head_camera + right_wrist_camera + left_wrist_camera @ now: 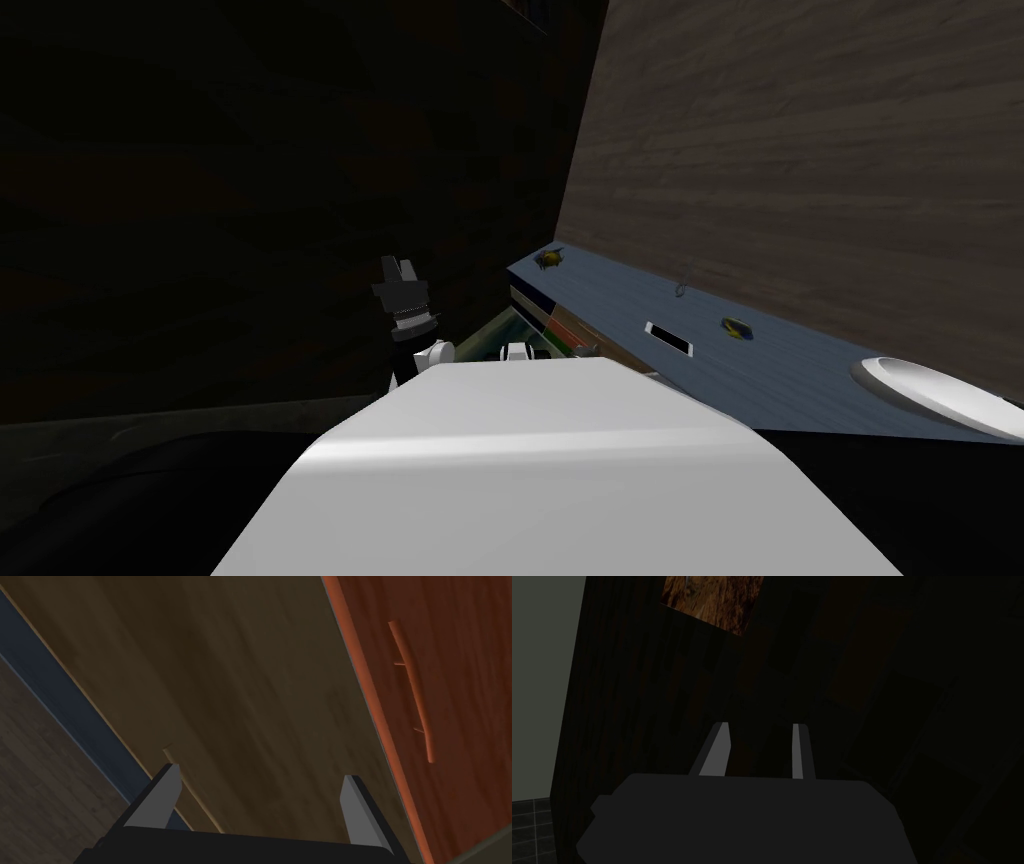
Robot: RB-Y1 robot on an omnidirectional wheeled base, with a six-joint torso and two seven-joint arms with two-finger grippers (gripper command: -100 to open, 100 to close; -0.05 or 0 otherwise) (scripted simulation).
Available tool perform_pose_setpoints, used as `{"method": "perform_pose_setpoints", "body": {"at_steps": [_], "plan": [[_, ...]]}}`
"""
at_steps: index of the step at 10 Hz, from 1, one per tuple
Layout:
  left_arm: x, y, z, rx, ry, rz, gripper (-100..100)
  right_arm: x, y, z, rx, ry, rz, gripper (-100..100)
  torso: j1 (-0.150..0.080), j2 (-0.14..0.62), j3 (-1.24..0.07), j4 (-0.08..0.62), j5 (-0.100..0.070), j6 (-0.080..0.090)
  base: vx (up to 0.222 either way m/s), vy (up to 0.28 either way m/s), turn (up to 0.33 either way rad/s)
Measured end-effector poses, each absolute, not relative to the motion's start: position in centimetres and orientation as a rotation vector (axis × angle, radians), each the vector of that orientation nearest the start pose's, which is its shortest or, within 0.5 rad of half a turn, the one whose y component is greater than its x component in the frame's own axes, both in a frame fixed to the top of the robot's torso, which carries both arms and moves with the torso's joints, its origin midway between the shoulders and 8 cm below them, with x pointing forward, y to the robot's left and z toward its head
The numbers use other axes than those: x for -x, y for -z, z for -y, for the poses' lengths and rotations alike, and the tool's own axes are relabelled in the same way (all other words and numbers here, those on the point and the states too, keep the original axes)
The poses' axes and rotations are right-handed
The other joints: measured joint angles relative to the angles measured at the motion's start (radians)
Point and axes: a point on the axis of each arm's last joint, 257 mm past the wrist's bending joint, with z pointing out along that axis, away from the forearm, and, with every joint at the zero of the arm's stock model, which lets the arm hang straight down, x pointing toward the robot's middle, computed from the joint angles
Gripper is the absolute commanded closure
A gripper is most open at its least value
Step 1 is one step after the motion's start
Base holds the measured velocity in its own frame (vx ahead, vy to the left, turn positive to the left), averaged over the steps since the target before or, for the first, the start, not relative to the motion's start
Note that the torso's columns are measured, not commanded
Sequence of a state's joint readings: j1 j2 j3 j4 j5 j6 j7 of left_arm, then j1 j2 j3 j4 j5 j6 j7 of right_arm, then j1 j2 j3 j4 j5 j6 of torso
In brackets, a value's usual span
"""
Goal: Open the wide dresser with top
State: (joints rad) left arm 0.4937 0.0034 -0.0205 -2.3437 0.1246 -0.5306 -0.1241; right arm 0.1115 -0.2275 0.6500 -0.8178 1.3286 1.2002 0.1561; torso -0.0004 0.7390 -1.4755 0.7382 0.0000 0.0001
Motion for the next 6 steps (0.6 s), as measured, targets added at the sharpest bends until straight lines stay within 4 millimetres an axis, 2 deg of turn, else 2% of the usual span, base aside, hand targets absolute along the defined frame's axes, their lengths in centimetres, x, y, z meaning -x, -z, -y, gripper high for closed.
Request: {"method": "perform_pose_setpoints", "body": {"at_steps": [3,6], "plan": [[-32.4,-5.9,-28.4,0.615,1.309,-0.499,0,-25.2,48.9,42.5,0.27,1.408,-2.054,-100,0.001,-0.001,-0.001,0.0,0.0,0.0,0.048,0.051,0.007],[-32.4,-5.9,-28.4,0.615,1.309,-0.499,0,-25.2,46.5,44.8,0.386,1.55,-1.932,-100,0.001,-0.001,-0.001,0.0,0.0,0.0,0.063,0.07,0.007]]}}
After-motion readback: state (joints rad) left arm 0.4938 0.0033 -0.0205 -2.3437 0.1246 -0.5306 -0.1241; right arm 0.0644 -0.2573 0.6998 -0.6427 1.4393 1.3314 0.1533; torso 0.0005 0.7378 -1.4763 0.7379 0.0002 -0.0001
